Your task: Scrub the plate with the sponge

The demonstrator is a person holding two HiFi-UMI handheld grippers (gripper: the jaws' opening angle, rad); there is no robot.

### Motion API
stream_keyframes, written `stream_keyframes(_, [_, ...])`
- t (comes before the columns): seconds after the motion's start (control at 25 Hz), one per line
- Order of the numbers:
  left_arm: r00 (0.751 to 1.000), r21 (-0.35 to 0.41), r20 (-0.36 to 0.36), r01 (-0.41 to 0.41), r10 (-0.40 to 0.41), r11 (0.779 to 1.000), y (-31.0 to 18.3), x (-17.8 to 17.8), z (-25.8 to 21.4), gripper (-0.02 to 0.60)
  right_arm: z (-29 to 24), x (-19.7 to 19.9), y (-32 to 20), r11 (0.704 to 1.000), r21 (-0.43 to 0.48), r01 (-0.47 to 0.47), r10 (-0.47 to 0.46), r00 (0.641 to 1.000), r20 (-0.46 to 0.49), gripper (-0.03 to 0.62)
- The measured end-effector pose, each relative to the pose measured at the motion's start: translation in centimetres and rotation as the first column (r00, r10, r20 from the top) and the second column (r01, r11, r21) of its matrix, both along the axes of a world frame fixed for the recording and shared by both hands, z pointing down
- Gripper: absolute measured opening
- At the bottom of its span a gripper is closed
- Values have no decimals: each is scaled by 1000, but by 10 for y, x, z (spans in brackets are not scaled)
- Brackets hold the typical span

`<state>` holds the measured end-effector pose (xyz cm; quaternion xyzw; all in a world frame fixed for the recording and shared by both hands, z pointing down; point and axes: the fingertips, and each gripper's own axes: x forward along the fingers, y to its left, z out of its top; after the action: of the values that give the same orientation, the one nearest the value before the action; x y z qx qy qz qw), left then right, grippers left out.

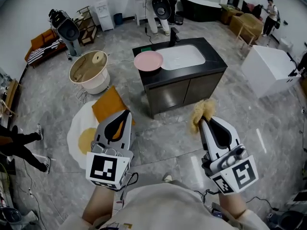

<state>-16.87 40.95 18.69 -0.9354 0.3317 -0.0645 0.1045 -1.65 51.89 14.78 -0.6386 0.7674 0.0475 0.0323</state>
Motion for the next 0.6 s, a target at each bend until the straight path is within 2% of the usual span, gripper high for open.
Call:
stream_keyframes(0.32, [999, -8, 11, 30, -30, 1000, -2, 32, 13, 18, 12, 32, -8, 998, -1, 57, -57, 998, -2, 48])
stream_keyframes(0.6, [1000, 6, 5, 26, -26, 1000, -42, 53, 29, 18, 35, 53, -53, 998, -10, 57, -57, 998, 7, 48])
